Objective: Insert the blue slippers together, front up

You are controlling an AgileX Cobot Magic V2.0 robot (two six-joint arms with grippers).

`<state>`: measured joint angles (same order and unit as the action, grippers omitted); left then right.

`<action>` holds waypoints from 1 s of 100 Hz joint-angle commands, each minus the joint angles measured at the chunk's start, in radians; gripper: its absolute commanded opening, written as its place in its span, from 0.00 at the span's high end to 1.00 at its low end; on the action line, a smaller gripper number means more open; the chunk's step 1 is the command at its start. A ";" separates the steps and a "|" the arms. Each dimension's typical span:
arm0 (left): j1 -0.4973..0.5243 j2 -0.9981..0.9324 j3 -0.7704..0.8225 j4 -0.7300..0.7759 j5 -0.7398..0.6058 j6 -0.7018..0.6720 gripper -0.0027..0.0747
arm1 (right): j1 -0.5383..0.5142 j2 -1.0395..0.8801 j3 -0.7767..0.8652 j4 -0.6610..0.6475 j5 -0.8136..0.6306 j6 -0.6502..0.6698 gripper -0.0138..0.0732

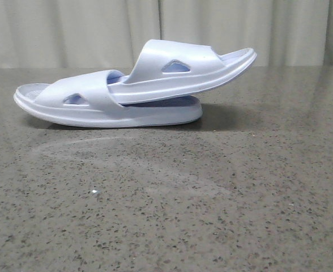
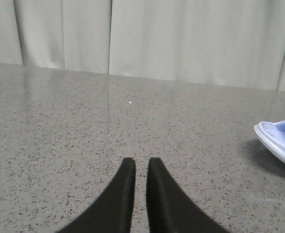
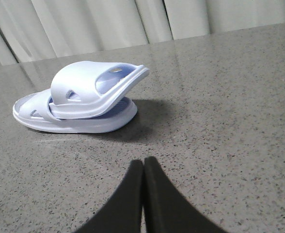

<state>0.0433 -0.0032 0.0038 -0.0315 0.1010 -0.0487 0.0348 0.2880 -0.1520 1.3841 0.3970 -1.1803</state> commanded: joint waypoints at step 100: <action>0.001 -0.029 0.008 -0.009 -0.075 -0.001 0.95 | -0.004 0.007 -0.021 -1.271 -0.333 0.985 0.93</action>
<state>0.0433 -0.0032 0.0038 -0.0315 0.1010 -0.0487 0.0348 0.2880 -0.1520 0.5103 0.1436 -0.5436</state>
